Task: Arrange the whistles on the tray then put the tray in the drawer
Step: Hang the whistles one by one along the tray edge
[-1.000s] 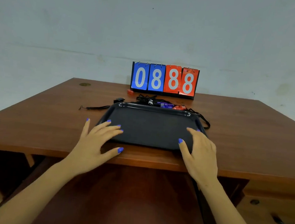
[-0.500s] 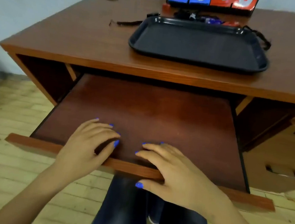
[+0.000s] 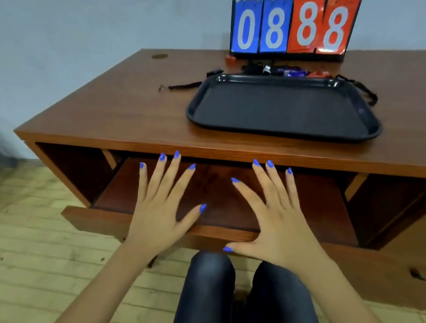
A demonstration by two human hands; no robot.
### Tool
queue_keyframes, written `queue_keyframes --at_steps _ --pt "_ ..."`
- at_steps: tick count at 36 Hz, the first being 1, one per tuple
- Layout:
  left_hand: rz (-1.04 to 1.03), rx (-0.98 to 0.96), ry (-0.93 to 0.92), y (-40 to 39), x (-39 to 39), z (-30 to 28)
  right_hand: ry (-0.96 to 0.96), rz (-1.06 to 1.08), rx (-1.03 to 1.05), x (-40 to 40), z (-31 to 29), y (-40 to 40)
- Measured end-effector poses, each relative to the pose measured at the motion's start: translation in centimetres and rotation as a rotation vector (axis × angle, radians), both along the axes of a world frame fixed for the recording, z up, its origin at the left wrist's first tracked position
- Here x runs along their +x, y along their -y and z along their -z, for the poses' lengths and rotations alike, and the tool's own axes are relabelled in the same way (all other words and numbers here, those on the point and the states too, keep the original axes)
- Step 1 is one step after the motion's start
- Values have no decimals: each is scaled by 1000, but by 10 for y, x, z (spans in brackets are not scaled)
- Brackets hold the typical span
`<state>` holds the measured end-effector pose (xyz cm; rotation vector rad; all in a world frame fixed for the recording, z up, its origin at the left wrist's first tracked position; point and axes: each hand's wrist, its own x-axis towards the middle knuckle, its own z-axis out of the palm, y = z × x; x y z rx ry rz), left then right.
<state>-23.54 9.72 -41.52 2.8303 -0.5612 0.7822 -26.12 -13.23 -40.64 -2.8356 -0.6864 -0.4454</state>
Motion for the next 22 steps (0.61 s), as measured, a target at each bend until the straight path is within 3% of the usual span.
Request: queue_keyframes --at_steps 5,10,15,22 --pt "-157 -63 92 12 35 4 177 109 -106 29 8 11" --pt "-153 -102 262 13 46 14 468 198 8 36 40 19" --pt "-100 -116 322 8 57 10 532 435 31 44 35 15" --pt "-56 -315 343 15 65 16 623 404 -36 60 31 20"
